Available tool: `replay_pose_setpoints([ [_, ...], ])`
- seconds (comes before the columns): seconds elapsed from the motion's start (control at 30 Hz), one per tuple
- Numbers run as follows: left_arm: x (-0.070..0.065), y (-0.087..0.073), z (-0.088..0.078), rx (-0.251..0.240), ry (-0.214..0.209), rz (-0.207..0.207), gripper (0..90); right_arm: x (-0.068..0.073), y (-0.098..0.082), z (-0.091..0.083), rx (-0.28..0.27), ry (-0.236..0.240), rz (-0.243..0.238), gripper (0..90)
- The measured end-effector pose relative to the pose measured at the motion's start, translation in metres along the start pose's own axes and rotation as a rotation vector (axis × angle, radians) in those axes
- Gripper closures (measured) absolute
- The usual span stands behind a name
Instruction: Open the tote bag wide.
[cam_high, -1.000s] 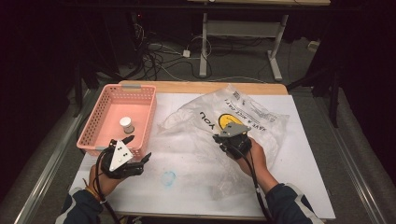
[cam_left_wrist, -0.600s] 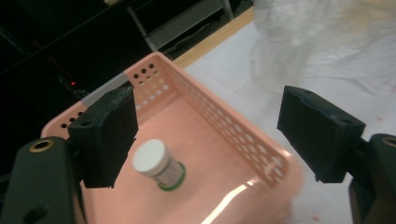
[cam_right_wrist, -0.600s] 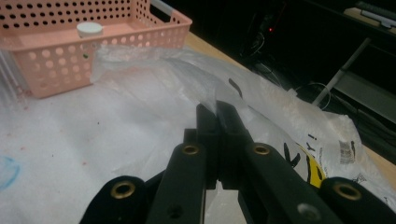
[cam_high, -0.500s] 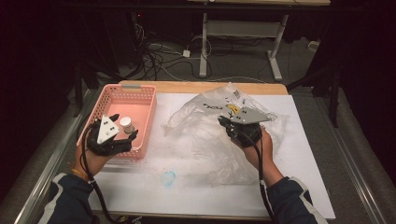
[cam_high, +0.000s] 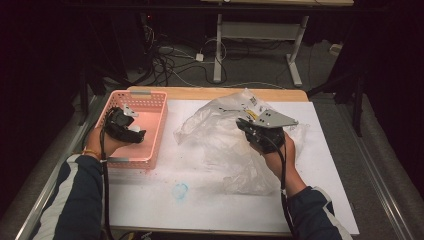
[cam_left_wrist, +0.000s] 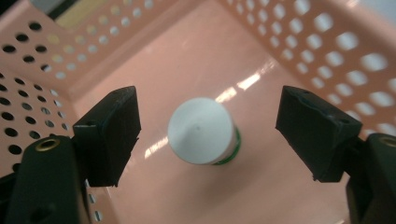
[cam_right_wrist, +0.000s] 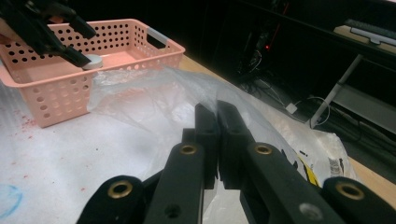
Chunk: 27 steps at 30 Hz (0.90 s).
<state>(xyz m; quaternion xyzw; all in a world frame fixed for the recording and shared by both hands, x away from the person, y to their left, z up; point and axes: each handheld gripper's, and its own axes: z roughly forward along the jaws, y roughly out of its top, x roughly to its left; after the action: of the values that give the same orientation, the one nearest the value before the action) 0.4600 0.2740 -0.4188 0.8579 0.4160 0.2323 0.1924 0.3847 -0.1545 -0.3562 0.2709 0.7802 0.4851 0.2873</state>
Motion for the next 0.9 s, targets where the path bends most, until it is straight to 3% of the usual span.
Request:
replay_pose_setpoints([
  [0.07,0.004,0.001,0.01,0.032,-0.018,-0.001,24.9,0.0,-0.001,0.0,0.003,0.006,0.002,89.1],
  [0.13,0.011,-0.001,0.016,0.021,-0.088,-0.032,32.4,0.0,-0.002,0.0,0.001,0.026,-0.005,89.2],
  [0.23,0.017,-0.001,0.022,0.04,-0.073,-0.056,35.6,0.001,-0.005,-0.001,0.018,0.041,-0.018,89.2],
  [0.43,0.02,0.001,0.034,0.103,-0.103,-0.064,37.3,-0.001,-0.009,-0.003,0.032,0.057,-0.014,89.2],
  [0.53,0.02,0.001,0.04,0.14,-0.119,-0.05,46.6,-0.002,-0.01,-0.004,0.039,0.06,-0.012,89.2],
  [0.73,0.019,0.002,0.038,0.128,-0.089,-0.042,48.0,-0.002,-0.013,-0.004,0.051,0.063,-0.015,89.2],
  [0.9,0.021,0.002,0.03,0.059,-0.07,-0.051,48.1,-0.001,-0.015,-0.002,0.063,0.066,-0.016,89.2],
])
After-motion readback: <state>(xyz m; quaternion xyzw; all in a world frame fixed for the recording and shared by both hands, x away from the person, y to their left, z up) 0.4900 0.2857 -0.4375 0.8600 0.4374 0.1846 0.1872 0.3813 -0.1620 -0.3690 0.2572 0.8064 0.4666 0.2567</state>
